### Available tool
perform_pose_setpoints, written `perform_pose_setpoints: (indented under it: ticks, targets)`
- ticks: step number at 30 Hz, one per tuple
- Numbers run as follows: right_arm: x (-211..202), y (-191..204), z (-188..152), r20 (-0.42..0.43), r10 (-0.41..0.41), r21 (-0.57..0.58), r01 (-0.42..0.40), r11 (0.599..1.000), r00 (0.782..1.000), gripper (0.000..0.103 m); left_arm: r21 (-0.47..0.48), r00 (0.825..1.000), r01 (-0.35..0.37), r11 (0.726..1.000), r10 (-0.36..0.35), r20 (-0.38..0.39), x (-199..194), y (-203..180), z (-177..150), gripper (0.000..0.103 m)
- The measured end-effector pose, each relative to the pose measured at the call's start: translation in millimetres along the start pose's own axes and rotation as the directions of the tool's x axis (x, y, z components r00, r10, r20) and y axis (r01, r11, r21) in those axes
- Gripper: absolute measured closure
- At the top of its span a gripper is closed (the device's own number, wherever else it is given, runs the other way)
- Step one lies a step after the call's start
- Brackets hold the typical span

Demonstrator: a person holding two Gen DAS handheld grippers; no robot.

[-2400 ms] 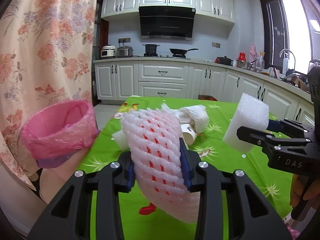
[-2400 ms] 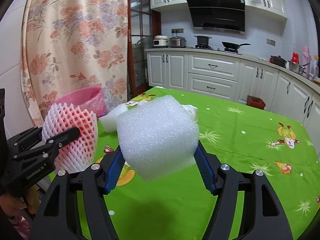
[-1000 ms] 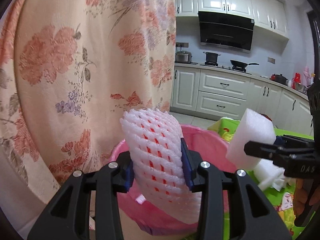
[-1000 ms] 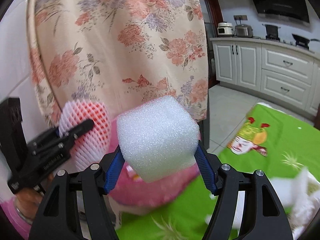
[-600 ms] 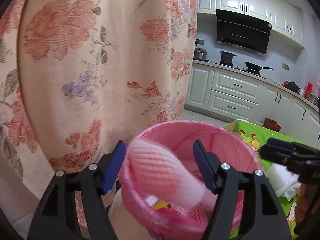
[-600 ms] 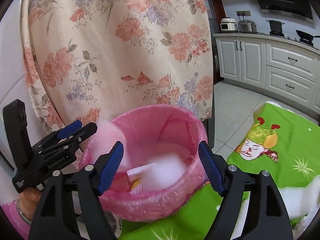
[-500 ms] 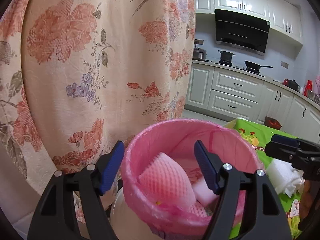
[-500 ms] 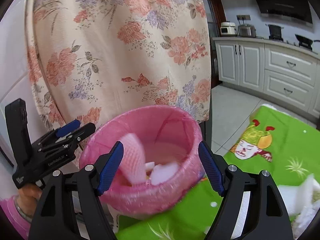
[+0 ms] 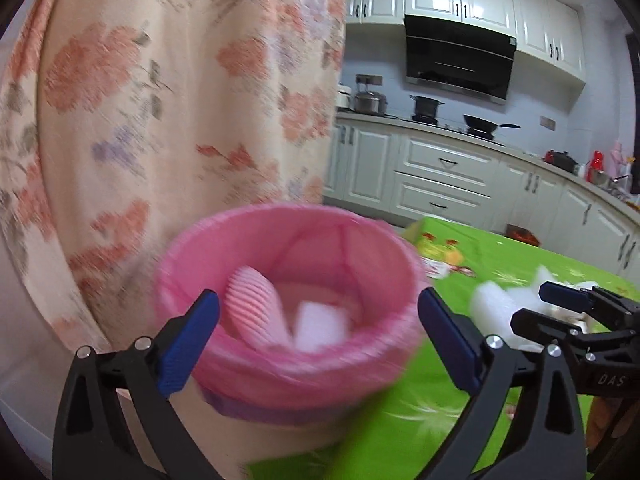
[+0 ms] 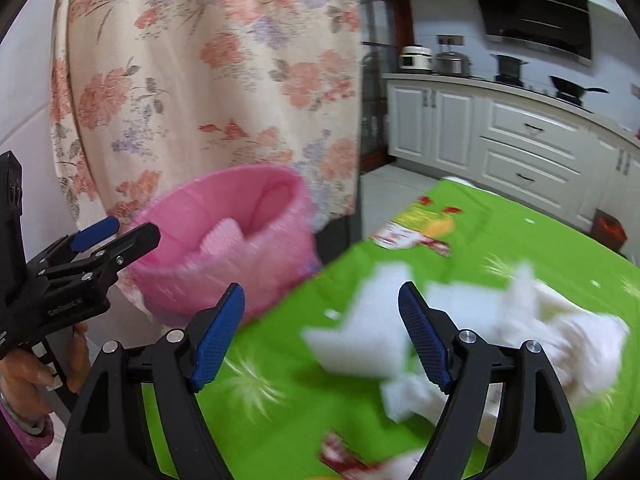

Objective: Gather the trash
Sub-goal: 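Move both tools back over the remaining trash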

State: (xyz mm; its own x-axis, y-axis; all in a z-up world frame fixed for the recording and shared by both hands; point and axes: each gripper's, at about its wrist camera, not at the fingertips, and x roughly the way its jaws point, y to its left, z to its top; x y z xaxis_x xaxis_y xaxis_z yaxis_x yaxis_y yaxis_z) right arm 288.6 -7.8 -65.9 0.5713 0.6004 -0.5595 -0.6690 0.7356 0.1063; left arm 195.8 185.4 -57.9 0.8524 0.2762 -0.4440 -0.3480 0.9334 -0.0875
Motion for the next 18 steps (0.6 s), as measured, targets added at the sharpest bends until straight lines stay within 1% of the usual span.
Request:
perform_pose_setpoints:
  ticks: [2, 5, 9, 14, 18]
  targets:
    - [-11.5, -13.0, -8.6, 0.007, -0.032, 0.013, 0.032, 0.999, 0.999, 0.027, -0.012, 0.999, 0.037, 0.999, -0.037, -0.014, 1.2, -17.3, -6.8, 0.006]
    - [-30.7, -36.5, -23.0, 0.024, -0.075, 0.063, 0.074, 0.995, 0.997, 0.027, -0.012, 0.995, 0.090, 0.996, -0.090, -0.031, 5.3, -47.8, -15.4, 0.005]
    - [-58.4, -73.8, -46.1, 0.042, -0.159, 0.149, 0.152, 0.977, 0.986, 0.027, 0.037, 0.988, 0.147, 0.988, -0.145, -0.059, 13.3, -94.5, -28.6, 0.005]
    - [-79.7, -118.5, -65.9, 0.029, -0.243, 0.235, 0.230, 0.944, 0.970, 0.026, 0.075, 0.978, 0.200, 0.977, -0.195, -0.075, 17.2, -136.4, -38.0, 0.005]
    - [-86.5, -144.1, -73.1, 0.020, -0.269, 0.285, 0.252, 0.925, 0.963, 0.026, 0.092, 0.973, 0.220, 0.971, -0.212, -0.088, 19.6, -156.7, -41.0, 0.005]
